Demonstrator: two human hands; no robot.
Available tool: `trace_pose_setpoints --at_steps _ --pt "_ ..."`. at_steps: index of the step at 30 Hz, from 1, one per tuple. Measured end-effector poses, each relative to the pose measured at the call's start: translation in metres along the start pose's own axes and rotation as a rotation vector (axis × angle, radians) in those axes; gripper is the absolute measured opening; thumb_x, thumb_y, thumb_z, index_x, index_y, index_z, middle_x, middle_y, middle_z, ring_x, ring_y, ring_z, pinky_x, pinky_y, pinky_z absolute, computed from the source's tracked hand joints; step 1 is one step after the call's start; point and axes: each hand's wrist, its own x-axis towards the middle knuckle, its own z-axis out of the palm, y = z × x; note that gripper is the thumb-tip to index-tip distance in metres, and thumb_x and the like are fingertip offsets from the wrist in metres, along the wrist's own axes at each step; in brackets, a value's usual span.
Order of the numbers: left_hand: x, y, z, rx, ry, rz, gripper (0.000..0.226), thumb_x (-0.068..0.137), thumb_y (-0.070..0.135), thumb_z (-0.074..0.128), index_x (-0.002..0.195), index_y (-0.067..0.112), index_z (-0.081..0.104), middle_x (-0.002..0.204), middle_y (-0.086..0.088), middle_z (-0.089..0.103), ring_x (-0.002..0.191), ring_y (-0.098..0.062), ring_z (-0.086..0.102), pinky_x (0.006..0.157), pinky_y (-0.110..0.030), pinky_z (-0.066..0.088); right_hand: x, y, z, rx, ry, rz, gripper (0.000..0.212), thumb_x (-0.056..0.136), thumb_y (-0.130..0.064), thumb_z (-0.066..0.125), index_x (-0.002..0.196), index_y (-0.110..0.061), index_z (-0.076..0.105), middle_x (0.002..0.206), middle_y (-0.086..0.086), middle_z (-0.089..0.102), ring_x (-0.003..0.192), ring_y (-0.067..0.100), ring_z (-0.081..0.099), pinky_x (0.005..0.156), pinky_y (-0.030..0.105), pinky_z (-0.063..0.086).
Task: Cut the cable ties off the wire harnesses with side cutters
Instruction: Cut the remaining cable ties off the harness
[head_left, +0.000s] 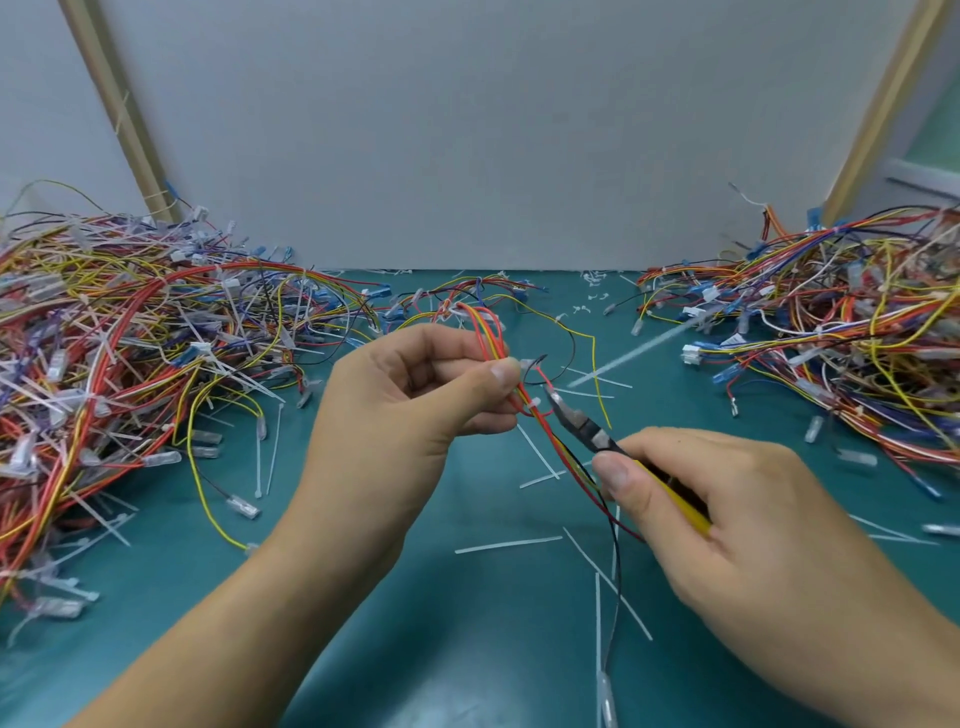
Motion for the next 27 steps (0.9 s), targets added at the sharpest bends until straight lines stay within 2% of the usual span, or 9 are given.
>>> trace_pose_setpoints --at_steps 3,5,8,10,12,13,17,24,27 --pt "0.002 -0.001 -0.002 -0.002 0.017 -0.004 0.013 0.080 0.000 0.073 0.074 0.011 0.072 0.064 -0.008 0.070 0.060 -0.015 0.069 0.059 -0.021 0.056 0.001 0.002 0.000 0.084 0.019 0.019 0.056 0.088 -0.067 0.029 0.075 -0.020 0.055 0.065 -0.002 0.051 0.057 0.019 0.047 0.054 0.033 0.038" --pt "0.002 -0.001 -0.003 -0.013 0.003 -0.023 0.009 0.080 0.000 0.073 0.077 0.008 0.071 0.065 -0.008 0.070 0.061 -0.015 0.069 0.059 -0.021 0.056 0.004 0.003 0.000 0.243 0.059 0.068 0.056 0.086 -0.069 0.033 0.083 -0.021 0.062 0.066 0.010 0.052 0.051 0.022 0.048 0.053 0.042 0.044" --pt "0.001 -0.003 -0.002 -0.003 -0.062 -0.053 0.007 0.077 0.004 0.075 0.077 0.011 0.073 0.067 -0.006 0.070 0.063 -0.015 0.069 0.061 -0.022 0.057 0.008 0.005 0.000 0.413 0.063 0.127 0.056 0.079 -0.073 0.041 0.091 -0.024 0.064 0.068 0.016 0.053 0.058 0.033 0.054 0.056 0.047 0.050" --pt "-0.001 -0.005 0.000 0.045 -0.136 -0.039 0.013 0.075 0.002 0.078 0.077 0.014 0.075 0.067 -0.003 0.068 0.065 -0.015 0.069 0.062 -0.023 0.057 0.010 0.008 0.001 0.539 0.052 0.171 0.052 0.075 -0.071 0.051 0.091 -0.023 0.065 0.068 0.013 0.058 0.061 0.030 0.059 0.055 0.043 0.052" --pt "-0.005 -0.007 0.003 0.145 -0.243 0.005 0.009 0.075 0.008 0.076 0.080 0.015 0.073 0.070 -0.002 0.068 0.069 -0.015 0.067 0.064 -0.029 0.057 0.012 0.008 0.001 0.690 0.056 0.208 0.033 0.076 -0.059 0.062 0.088 -0.029 0.068 0.068 0.004 0.064 0.062 0.019 0.064 0.056 0.027 0.053" --pt "-0.008 -0.009 0.004 0.204 -0.298 0.034 0.007 0.076 0.012 0.075 0.082 0.013 0.071 0.073 -0.002 0.068 0.070 -0.014 0.066 0.066 -0.033 0.056 0.013 0.009 0.001 0.757 0.056 0.219 0.026 0.076 -0.051 0.064 0.088 -0.029 0.069 0.067 0.001 0.063 0.063 0.015 0.064 0.058 0.025 0.054" --pt "-0.015 -0.012 0.008 0.389 -0.454 0.182 0.008 0.081 0.012 0.075 0.086 0.015 0.069 0.080 0.002 0.070 0.076 -0.011 0.066 0.070 -0.023 0.054 0.012 0.007 0.002 0.917 0.010 0.280 0.026 0.073 -0.043 0.067 0.095 -0.030 0.073 0.062 0.001 0.057 0.059 0.012 0.056 0.061 0.028 0.050" --pt "-0.016 -0.011 0.008 0.479 -0.512 0.276 0.007 0.083 0.013 0.075 0.087 0.014 0.069 0.086 0.003 0.069 0.089 -0.018 0.067 0.087 -0.032 0.054 0.010 0.005 0.007 1.041 -0.033 0.266 0.020 0.077 -0.035 0.067 0.091 -0.023 0.073 0.065 0.004 0.059 0.061 0.016 0.057 0.063 0.033 0.053" --pt "-0.016 -0.010 0.008 0.479 -0.531 0.285 0.008 0.085 0.017 0.075 0.089 0.014 0.070 0.092 0.001 0.072 0.096 -0.019 0.068 0.093 -0.028 0.050 0.010 0.003 0.006 1.062 0.007 0.226 0.016 0.078 -0.029 0.067 0.091 -0.021 0.071 0.071 -0.001 0.063 0.063 0.013 0.057 0.063 0.028 0.055"
